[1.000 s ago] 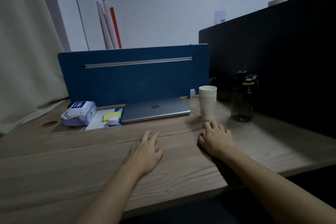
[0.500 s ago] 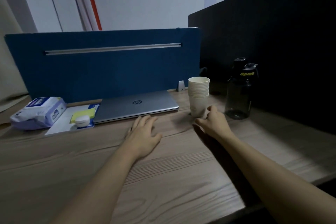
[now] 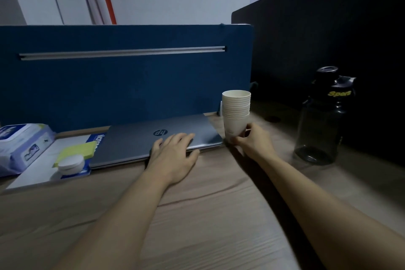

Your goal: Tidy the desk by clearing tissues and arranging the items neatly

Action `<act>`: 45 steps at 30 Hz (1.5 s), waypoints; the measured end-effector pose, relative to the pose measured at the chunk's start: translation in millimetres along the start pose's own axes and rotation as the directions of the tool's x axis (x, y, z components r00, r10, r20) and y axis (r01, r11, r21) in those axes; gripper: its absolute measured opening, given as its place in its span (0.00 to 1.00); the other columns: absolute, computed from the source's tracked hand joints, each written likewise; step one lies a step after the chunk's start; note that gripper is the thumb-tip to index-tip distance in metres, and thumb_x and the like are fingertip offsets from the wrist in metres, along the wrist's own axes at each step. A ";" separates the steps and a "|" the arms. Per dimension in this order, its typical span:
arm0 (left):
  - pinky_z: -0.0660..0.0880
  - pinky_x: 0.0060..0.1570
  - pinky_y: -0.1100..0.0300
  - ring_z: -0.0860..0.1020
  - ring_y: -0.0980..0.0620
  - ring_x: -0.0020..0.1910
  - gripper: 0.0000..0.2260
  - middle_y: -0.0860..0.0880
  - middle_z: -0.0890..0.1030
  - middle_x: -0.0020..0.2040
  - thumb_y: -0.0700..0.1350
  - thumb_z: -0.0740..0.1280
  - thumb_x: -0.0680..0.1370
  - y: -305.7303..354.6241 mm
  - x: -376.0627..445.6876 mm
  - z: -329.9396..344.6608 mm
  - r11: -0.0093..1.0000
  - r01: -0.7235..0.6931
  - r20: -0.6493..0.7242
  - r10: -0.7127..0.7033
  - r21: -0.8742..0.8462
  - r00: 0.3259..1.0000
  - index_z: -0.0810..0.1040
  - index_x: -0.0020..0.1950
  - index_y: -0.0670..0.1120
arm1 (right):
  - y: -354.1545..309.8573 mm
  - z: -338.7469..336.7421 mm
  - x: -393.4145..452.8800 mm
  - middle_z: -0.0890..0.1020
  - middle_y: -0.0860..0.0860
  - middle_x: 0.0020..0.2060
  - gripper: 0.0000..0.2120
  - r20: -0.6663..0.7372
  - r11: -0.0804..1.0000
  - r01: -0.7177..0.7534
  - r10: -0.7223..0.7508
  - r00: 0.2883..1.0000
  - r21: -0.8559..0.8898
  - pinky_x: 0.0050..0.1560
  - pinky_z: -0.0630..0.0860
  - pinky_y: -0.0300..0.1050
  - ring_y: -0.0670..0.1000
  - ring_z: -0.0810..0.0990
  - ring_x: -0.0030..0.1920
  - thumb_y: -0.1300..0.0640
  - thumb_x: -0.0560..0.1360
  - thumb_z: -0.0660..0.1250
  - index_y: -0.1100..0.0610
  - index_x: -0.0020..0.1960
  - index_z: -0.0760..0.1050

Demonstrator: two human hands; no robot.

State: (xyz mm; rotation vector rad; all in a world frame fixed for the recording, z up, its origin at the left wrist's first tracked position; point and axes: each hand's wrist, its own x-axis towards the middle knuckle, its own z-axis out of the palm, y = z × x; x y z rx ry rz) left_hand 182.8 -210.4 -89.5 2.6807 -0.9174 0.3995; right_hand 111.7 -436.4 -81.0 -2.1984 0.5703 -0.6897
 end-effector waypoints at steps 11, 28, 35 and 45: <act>0.71 0.50 0.51 0.77 0.50 0.53 0.26 0.56 0.79 0.54 0.66 0.45 0.76 -8.6 40.0 -0.4 0.998 -0.020 -0.101 0.027 0.067 0.995 0.77 0.51 0.54 | -1.8 50.2 77.8 0.83 0.51 0.50 0.25 0.046 0.996 0.060 -0.063 0.997 0.064 0.45 0.74 0.45 0.50 0.80 0.48 0.47 0.66 0.78 0.57 0.57 0.76; 0.68 0.51 0.53 0.76 0.52 0.55 0.27 0.58 0.79 0.57 0.66 0.45 0.74 -8.0 40.2 6.4 0.998 0.009 -0.142 -0.001 0.055 0.990 0.76 0.57 0.56 | -5.7 83.0 132.2 0.84 0.55 0.47 0.20 0.053 0.998 0.065 -0.064 0.997 -0.024 0.43 0.74 0.46 0.54 0.80 0.47 0.44 0.68 0.74 0.58 0.51 0.78; 0.69 0.53 0.52 0.76 0.53 0.58 0.27 0.58 0.79 0.60 0.67 0.45 0.75 -5.6 38.3 3.7 0.998 0.021 -0.123 -0.013 0.060 0.992 0.75 0.61 0.57 | -4.4 80.1 132.0 0.84 0.55 0.48 0.18 0.059 0.998 0.060 -0.058 0.997 -0.024 0.46 0.75 0.45 0.54 0.80 0.49 0.48 0.68 0.75 0.58 0.52 0.78; 0.66 0.65 0.49 0.69 0.50 0.70 0.24 0.53 0.68 0.74 0.59 0.56 0.80 6.5 18.3 -6.0 1.000 0.022 -0.175 -0.018 0.018 0.984 0.68 0.74 0.53 | -2.4 45.5 58.2 0.81 0.55 0.55 0.23 0.098 0.994 0.063 -0.071 0.993 0.085 0.56 0.75 0.46 0.53 0.79 0.54 0.53 0.74 0.72 0.60 0.65 0.72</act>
